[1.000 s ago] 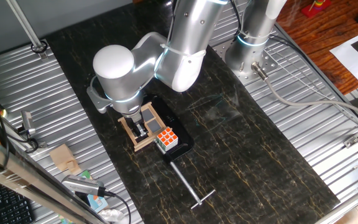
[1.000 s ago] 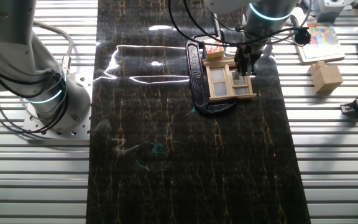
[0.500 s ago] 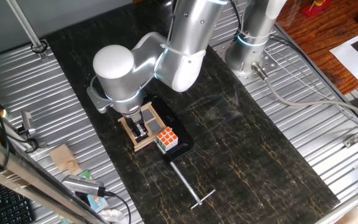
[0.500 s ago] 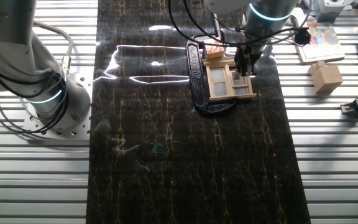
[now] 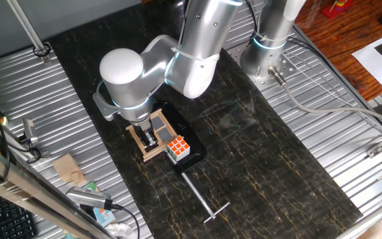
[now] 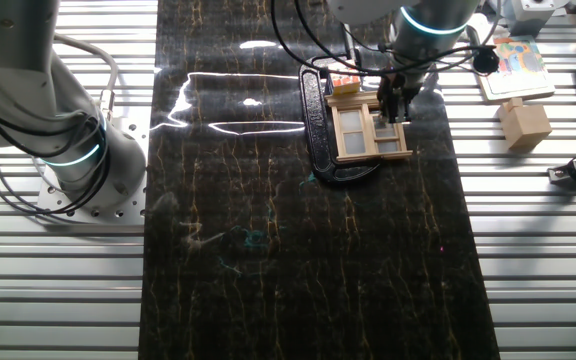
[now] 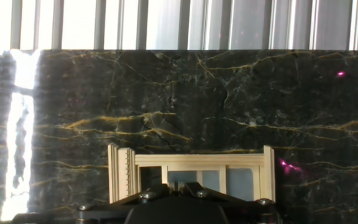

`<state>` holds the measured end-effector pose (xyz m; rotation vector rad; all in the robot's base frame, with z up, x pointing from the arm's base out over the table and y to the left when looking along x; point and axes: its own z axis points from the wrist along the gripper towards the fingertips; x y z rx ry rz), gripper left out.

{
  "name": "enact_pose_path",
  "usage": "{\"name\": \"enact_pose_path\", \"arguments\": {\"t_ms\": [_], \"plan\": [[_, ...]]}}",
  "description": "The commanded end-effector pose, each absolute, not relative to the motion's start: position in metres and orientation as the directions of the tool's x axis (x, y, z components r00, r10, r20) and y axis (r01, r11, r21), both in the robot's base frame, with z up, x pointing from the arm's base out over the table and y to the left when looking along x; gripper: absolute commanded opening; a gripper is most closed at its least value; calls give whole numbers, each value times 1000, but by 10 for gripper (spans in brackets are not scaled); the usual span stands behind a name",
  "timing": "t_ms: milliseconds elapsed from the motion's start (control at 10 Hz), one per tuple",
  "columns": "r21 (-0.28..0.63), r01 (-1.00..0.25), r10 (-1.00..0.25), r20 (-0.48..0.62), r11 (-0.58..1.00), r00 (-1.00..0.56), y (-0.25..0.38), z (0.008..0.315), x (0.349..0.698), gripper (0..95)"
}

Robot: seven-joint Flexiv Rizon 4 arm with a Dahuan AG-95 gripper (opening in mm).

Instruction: Close a sliding window

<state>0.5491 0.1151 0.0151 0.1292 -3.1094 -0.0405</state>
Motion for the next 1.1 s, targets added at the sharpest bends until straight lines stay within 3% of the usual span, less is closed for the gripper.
{"name": "enact_pose_path", "arguments": {"t_ms": [100, 1100], "plan": [[24, -78, -78, 26, 997, -997, 118, 13, 549, 0], [35, -77, -78, 27, 996, -997, 130, 25, 547, 0]]}}
